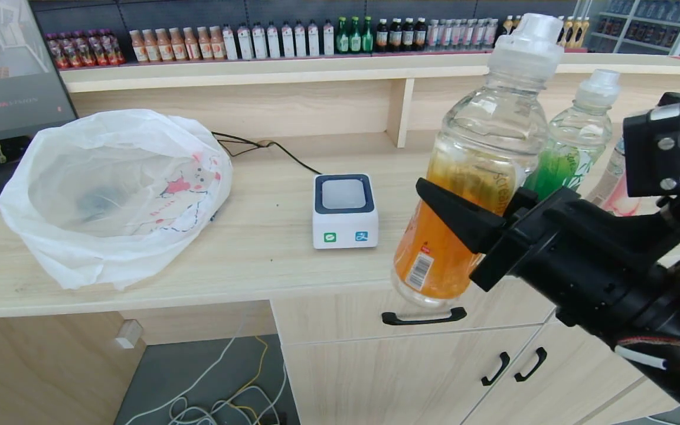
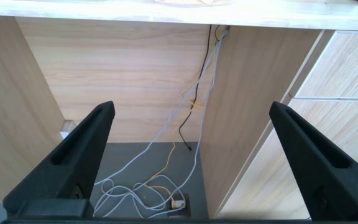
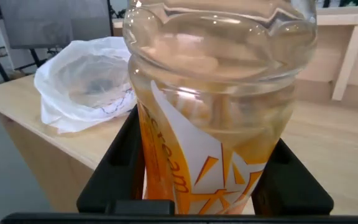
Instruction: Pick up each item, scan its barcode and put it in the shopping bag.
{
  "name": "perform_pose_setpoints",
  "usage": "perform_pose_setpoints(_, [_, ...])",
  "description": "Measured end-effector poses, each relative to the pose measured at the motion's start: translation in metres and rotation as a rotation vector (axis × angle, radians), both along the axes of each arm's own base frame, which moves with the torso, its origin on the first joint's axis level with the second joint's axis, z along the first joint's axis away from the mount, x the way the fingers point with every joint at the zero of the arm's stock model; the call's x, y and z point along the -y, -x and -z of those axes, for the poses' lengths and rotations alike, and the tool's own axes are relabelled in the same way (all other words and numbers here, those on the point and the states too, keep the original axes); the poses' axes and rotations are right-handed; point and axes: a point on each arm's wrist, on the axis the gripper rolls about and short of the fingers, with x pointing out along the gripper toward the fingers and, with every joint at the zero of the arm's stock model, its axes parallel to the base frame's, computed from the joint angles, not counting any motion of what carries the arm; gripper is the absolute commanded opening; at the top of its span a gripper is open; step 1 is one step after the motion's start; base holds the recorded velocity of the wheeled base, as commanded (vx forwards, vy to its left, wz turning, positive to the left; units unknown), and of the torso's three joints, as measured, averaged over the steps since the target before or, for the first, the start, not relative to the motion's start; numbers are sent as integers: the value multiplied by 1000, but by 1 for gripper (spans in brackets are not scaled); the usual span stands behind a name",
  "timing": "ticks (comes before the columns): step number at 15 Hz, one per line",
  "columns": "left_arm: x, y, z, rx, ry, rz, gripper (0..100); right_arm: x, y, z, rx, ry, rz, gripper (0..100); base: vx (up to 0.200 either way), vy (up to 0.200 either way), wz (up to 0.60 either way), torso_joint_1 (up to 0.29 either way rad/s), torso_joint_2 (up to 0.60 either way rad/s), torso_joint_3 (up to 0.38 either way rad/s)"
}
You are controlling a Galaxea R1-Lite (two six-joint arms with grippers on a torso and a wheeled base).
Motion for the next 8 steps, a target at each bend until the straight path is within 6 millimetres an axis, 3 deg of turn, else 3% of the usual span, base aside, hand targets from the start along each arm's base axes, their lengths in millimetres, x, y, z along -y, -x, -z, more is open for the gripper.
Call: perform_pose_setpoints(8, [0, 0, 0, 0, -1, 0, 100, 29, -17, -18, 214, -24, 223, 0, 0, 0, 0, 0, 0, 0])
